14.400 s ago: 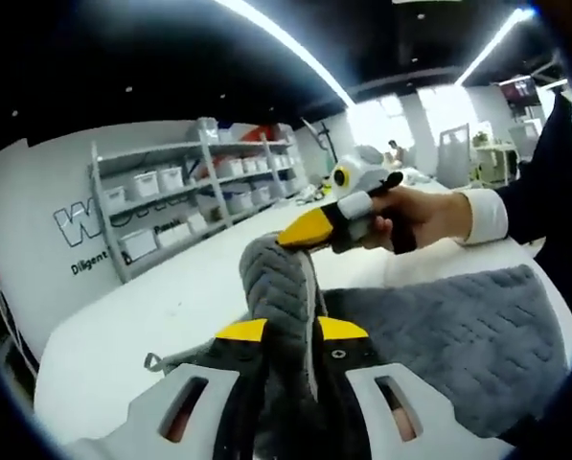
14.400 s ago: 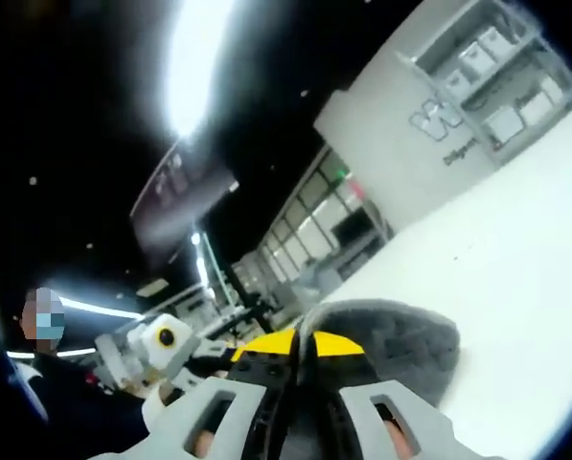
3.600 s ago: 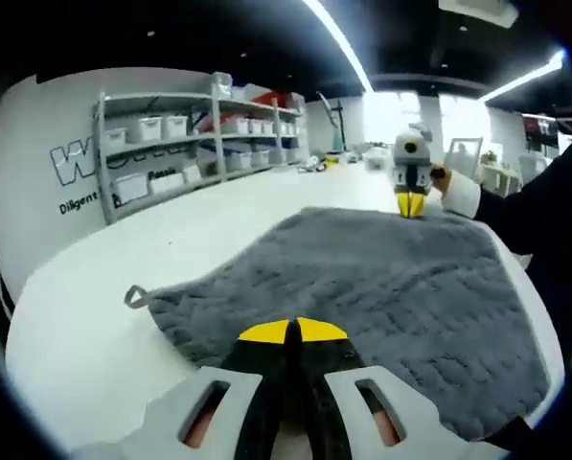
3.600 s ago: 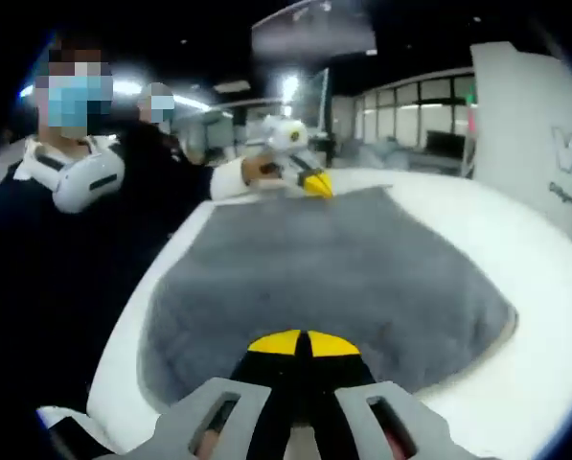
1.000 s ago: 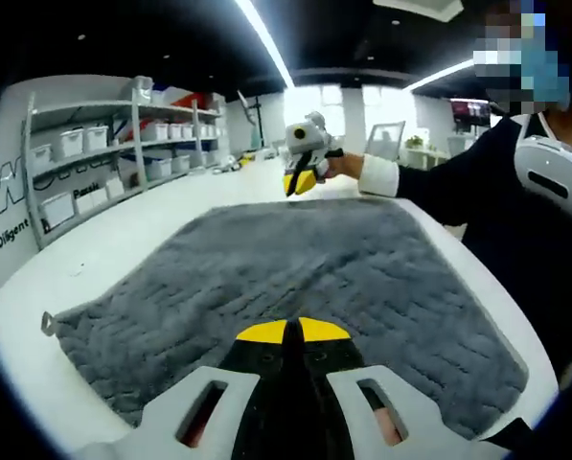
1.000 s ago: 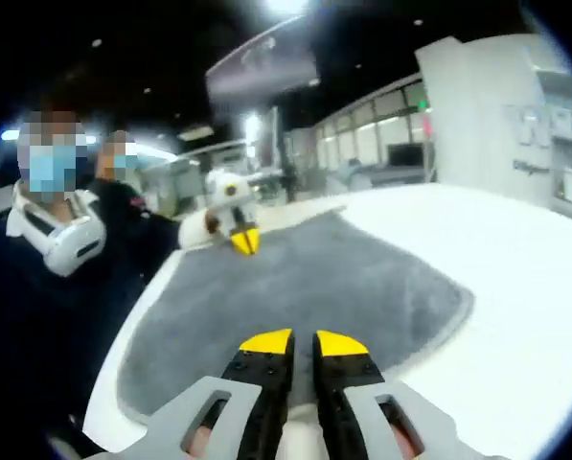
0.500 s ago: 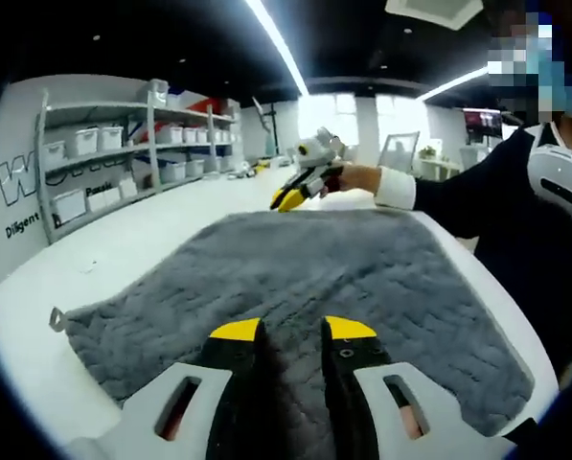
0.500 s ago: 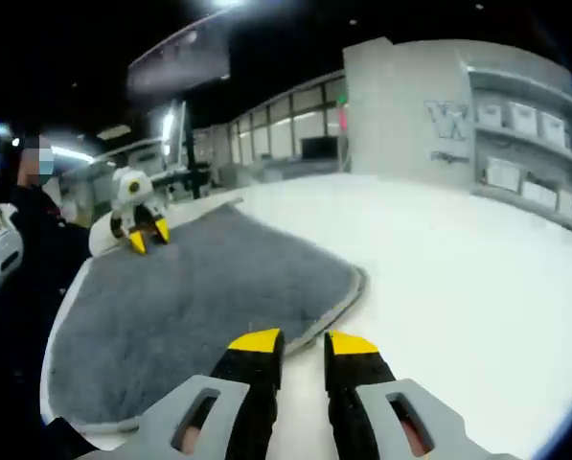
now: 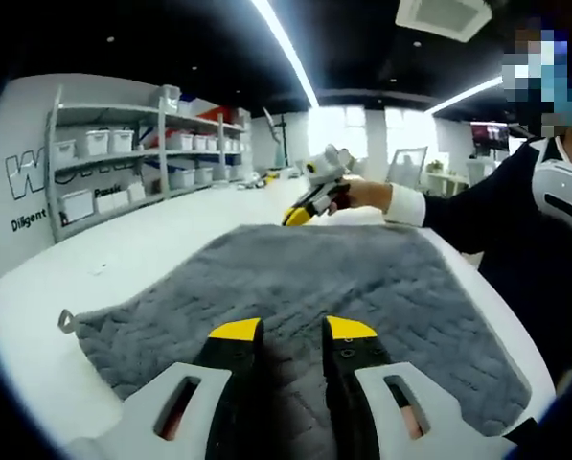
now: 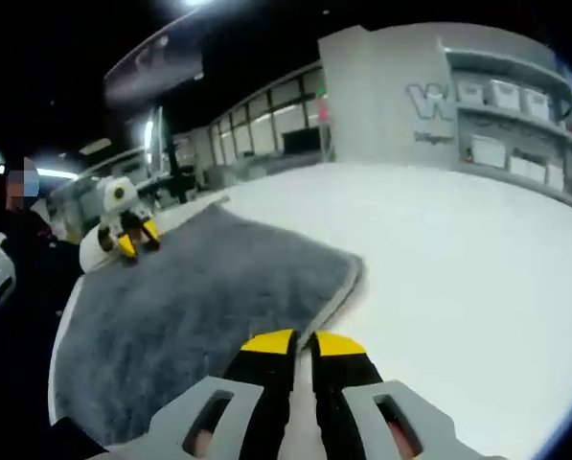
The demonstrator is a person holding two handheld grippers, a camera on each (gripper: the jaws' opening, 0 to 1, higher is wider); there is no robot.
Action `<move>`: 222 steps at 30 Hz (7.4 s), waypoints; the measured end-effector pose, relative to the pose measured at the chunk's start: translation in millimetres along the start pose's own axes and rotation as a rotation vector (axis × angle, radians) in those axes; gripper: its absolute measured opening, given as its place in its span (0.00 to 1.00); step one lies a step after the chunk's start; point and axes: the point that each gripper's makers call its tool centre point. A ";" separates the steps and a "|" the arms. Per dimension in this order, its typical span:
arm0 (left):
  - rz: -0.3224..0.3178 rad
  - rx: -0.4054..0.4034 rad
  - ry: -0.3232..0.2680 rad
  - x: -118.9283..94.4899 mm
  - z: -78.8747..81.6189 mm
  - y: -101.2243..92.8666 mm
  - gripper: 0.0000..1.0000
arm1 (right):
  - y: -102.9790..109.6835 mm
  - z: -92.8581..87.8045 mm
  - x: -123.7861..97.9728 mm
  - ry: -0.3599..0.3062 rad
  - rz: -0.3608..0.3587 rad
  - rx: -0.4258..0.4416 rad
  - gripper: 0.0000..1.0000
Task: Open the folded towel by lifting each exposed corner and separating the folded layers until the towel lies flat within the target outline without major curled edges
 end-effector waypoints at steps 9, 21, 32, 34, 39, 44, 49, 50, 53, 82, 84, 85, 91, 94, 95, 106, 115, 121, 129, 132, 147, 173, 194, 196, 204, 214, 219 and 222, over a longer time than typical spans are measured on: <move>0.035 -0.042 0.004 -0.4 -1.0 6.5 0.23 | 20.0 12.0 -3.8 -0.062 0.019 -0.025 0.00; 0.067 -0.093 -0.034 -4.8 2.2 17.1 0.24 | 56.5 17.5 8.5 -0.075 0.042 -0.105 0.00; 0.111 -0.082 -0.045 -9.5 3.6 25.8 0.23 | 46.4 10.3 15.9 -0.029 0.034 -0.144 0.11; 0.115 -0.078 -0.039 -8.6 2.3 26.4 0.23 | 45.3 10.2 15.9 -0.027 0.033 -0.151 0.11; 0.121 -0.066 -0.024 -7.1 -0.6 27.5 0.23 | 41.2 6.9 18.0 -0.015 0.059 -0.113 0.17; 0.127 -0.059 -0.024 -7.6 0.0 29.1 0.23 | 32.0 9.9 16.2 -0.029 0.048 -0.085 0.07; 0.133 -0.058 -0.021 -7.7 -0.5 31.2 0.23 | 22.9 14.6 13.5 -0.041 0.007 -0.109 0.00; 0.135 -0.060 -0.021 -8.0 -0.2 31.8 0.23 | 22.6 15.6 13.2 -0.043 0.006 -0.111 0.00; 0.139 -0.083 -0.028 -11.5 0.6 38.4 0.23 | 20.8 18.6 13.0 -0.048 -0.011 -0.137 0.00; 0.089 -0.300 -0.256 -20.0 36.4 32.7 0.30 | 92.2 68.3 28.4 -0.144 -0.217 -0.436 0.00; 0.092 -0.320 -0.255 -18.4 36.2 33.4 0.32 | 96.3 67.5 32.2 -0.130 -0.225 -0.456 0.00; 0.088 -0.327 -0.255 -18.0 36.1 33.0 0.33 | 99.1 66.9 33.5 -0.127 -0.236 -0.469 0.00; 0.066 -0.361 -0.272 -17.2 38.3 28.8 0.36 | 108.8 70.9 35.9 -0.132 -0.266 -0.498 0.00; 0.048 -0.379 -0.286 -16.0 41.1 24.6 0.38 | 113.9 73.7 35.8 -0.139 -0.279 -0.506 0.00; 0.046 -0.382 -0.288 -15.3 41.5 23.7 0.39 | 115.6 75.4 35.4 -0.146 -0.289 -0.505 0.00; 0.047 -0.399 -0.300 -13.5 43.9 22.6 0.46 | 143.5 88.6 35.3 -0.172 -0.381 -0.636 0.00; 0.026 -0.406 -0.312 -12.8 46.5 19.5 0.45 | 159.7 94.5 41.6 -0.183 -0.386 -0.690 0.00; 0.005 -0.434 -0.317 -12.8 47.4 17.9 0.43 | 173.1 94.8 47.5 -0.179 -0.388 -0.729 0.00; -0.011 -0.437 -0.316 -10.2 47.9 15.2 0.41 | 188.5 94.7 58.6 -0.158 -0.395 -0.806 0.00; -0.023 -0.442 -0.319 -9.3 48.9 13.6 0.39 | 200.1 95.7 63.1 -0.171 -0.357 -0.810 0.00; -0.090 -0.497 -0.353 -13.3 54.5 26.5 0.35 | 219.7 97.6 80.8 -0.153 -0.330 -0.880 0.00; -0.068 -0.562 -0.281 -4.6 37.7 29.7 0.23 | 245.5 81.1 100.9 -0.086 -0.354 -1.065 0.00; -0.027 -0.503 -0.236 -6.0 32.2 26.4 0.06 | 258.4 89.4 79.0 -0.227 0.074 -0.724 0.16; -0.027 -0.495 -0.237 -6.9 33.2 25.3 0.05 | 255.3 89.4 75.2 -0.219 0.120 -0.666 0.16; 0.014 -0.426 -0.215 -10.2 33.5 26.1 0.05 | 246.4 99.4 36.8 -0.321 0.168 -0.666 0.20; 0.020 -0.413 -0.221 -16.5 32.5 33.2 0.05 | 213.8 103.0 8.6 -0.398 0.180 -0.607 0.36; 0.022 -0.400 -0.236 -19.3 35.2 33.6 0.04 | 188.8 104.1 -13.8 -0.441 0.163 -0.583 0.44; 0.032 -0.395 -0.241 -20.4 35.1 36.3 0.04 | 172.0 108.6 -26.2 -0.494 0.180 -0.496 0.44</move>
Point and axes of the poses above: the point that each gripper's makers call its tool centre point, and the gripper's own axes: x roughly forward along the fingers, y roughly to its left, z roughly out of its top, and after that the axes turned 12 degrees about y, right-handed
